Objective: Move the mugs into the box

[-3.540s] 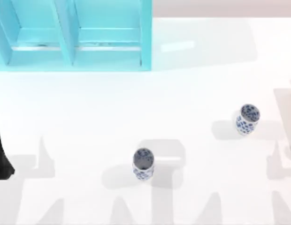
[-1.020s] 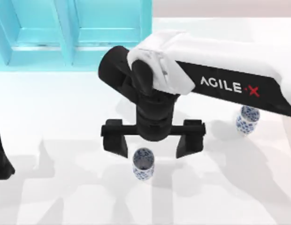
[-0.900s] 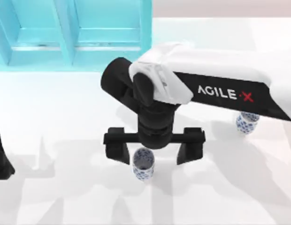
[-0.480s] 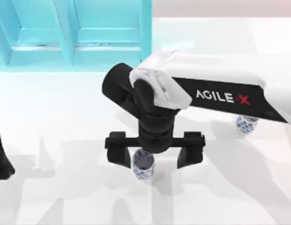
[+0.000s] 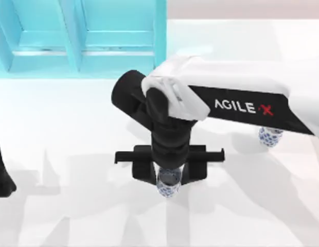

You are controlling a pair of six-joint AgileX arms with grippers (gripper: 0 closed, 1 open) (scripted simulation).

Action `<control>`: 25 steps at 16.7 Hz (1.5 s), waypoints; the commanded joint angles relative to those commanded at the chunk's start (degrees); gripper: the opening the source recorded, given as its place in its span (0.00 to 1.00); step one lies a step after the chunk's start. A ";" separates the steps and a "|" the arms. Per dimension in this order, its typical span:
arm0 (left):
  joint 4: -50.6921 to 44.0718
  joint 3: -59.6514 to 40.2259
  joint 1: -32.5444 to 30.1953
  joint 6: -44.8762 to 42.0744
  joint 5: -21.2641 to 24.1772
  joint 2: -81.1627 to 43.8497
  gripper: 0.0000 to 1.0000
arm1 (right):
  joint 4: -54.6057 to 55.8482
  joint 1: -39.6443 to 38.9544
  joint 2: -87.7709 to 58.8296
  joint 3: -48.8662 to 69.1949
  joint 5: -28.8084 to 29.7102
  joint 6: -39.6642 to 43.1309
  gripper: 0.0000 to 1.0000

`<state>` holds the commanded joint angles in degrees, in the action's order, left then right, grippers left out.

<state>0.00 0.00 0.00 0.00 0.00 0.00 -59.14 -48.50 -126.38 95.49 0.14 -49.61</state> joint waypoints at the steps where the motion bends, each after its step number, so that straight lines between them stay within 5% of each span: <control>1: 0.00 0.00 0.00 0.00 0.00 0.00 1.00 | 0.00 0.00 0.00 0.00 0.00 0.00 0.25; 5: 0.00 0.00 0.00 0.00 0.00 0.00 1.00 | 0.00 0.00 0.00 0.00 0.00 0.00 0.00; 15: 0.00 0.00 0.00 0.00 0.00 0.00 1.00 | -0.82 0.82 0.94 -0.45 -0.04 0.47 0.00; 25: 0.00 0.00 0.00 0.00 0.00 0.00 1.00 | -13.78 10.77 19.77 -5.91 -0.14 10.84 0.00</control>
<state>0.00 0.00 0.00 0.00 0.00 0.00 -72.92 -37.73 -106.62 89.59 0.00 -38.77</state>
